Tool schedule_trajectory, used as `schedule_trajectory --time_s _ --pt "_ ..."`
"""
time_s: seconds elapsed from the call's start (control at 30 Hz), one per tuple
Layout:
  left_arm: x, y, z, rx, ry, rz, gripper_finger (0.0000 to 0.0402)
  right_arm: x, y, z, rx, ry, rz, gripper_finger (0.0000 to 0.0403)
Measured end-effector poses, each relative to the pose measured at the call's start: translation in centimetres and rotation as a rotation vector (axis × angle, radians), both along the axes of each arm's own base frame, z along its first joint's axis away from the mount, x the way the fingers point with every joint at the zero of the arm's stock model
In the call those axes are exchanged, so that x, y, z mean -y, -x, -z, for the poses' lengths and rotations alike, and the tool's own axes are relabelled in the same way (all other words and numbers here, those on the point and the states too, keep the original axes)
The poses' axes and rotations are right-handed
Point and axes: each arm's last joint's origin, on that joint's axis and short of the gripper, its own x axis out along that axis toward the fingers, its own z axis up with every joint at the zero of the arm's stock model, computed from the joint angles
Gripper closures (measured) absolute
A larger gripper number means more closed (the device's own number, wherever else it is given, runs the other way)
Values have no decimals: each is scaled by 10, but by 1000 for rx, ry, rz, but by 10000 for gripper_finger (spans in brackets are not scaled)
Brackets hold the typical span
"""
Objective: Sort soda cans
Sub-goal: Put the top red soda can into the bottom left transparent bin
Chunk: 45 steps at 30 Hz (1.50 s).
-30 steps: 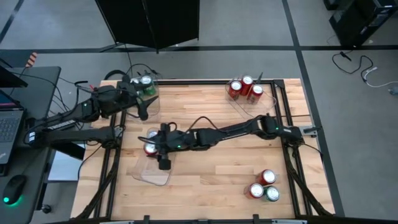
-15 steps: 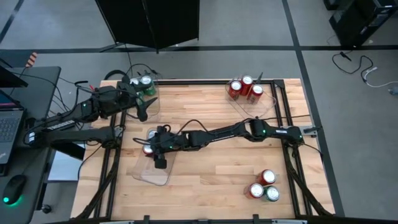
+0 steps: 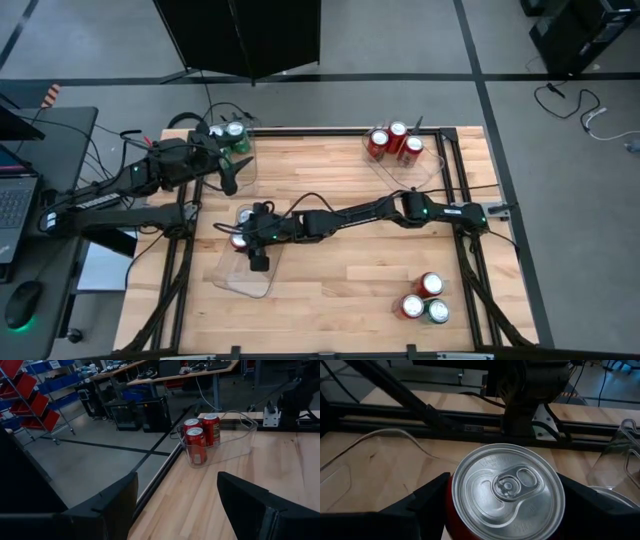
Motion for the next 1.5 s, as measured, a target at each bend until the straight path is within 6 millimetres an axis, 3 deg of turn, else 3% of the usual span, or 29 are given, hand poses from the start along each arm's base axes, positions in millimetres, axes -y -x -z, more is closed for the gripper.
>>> schedule_trajectory --time_s 0.2,0.33,0.43,0.63,0.93,1.03,1.3,1.5 --pt "0 0 0 -5 1 2 127 -8 11 -18 -72 5 -107 114" --pt "0 0 1 -12 3 3 127 -11 26 -49 -91 7 -277 114" --pt "0 0 2 -18 4 3 127 -12 31 -60 -75 42 -408 114" --pt "0 0 2 -24 6 3 127 -4 31 -25 -193 115 -475 114" --pt "0 0 3 -27 8 2 127 5 32 -7 -186 137 -466 114" --pt "0 0 3 -29 9 2 127 5 32 -6 -180 138 -467 108" --pt "0 1 4 -42 14 2 127 1 32 -8 -187 193 -384 43" --pt "0 1 5 -49 19 1 127 0 35 -17 -194 214 -357 34"
